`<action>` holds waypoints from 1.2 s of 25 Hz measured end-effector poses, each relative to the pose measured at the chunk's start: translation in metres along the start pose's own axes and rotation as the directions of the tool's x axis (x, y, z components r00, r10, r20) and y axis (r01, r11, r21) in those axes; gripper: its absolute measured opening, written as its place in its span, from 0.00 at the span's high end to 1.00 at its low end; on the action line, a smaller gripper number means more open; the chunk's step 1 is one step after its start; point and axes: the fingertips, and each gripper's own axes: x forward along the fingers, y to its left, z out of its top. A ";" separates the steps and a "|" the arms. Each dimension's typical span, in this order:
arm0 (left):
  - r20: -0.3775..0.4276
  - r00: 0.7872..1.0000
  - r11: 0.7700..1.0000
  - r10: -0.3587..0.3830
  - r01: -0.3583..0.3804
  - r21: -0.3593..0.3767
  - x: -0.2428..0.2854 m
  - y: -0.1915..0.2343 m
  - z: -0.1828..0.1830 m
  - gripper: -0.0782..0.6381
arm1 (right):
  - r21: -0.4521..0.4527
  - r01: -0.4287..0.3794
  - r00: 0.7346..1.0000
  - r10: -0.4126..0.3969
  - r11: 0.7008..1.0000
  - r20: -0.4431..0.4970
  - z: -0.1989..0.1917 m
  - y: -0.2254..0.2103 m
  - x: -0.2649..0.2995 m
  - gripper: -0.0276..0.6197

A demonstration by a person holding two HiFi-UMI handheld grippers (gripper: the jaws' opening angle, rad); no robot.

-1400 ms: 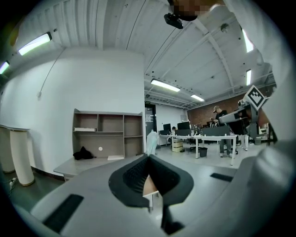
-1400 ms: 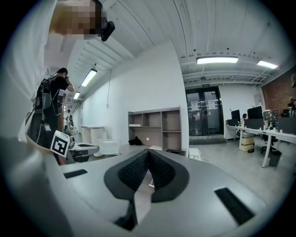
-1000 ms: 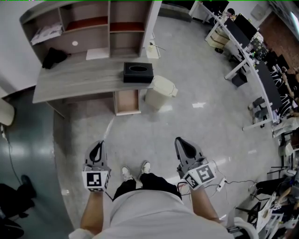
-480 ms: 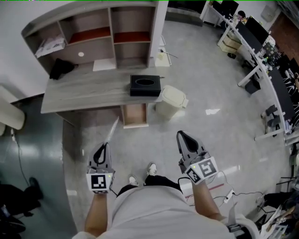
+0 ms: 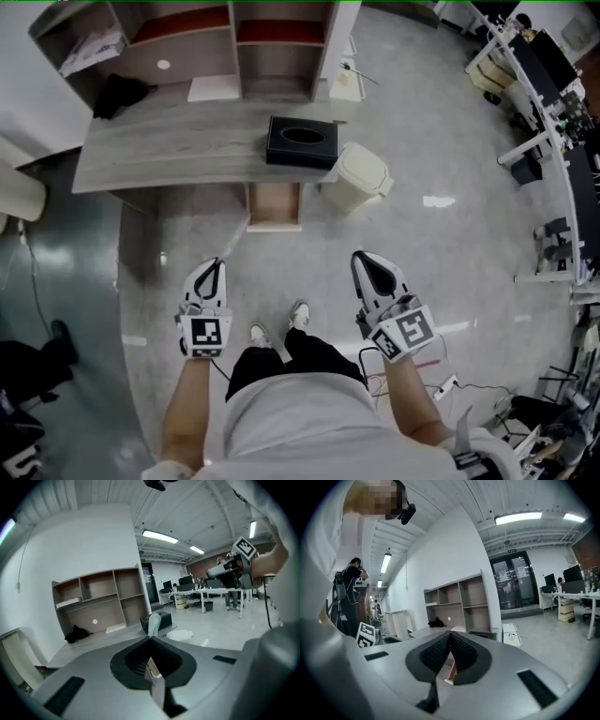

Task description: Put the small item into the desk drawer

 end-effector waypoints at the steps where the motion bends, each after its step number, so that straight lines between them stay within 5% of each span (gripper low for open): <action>1: -0.027 1.000 1.000 -0.006 0.006 0.017 0.014 -0.002 -0.013 0.87 | 0.003 -0.007 1.000 0.007 1.000 -0.010 -0.008 -0.003 0.007 0.92; 8: -0.159 0.987 0.988 -0.037 0.059 0.139 0.103 -0.022 -0.097 0.87 | 0.017 -0.027 0.996 0.029 0.999 -0.080 -0.066 -0.023 0.037 0.92; 16: -0.291 0.955 0.927 -0.051 0.154 0.342 0.184 -0.053 -0.168 0.87 | 0.057 -0.011 0.990 0.018 0.998 -0.140 -0.122 -0.054 0.055 0.92; 30: -0.432 0.899 0.853 -0.077 0.284 0.439 0.263 -0.090 -0.249 0.87 | 0.125 0.008 0.975 0.020 0.992 -0.221 -0.186 -0.096 0.067 0.92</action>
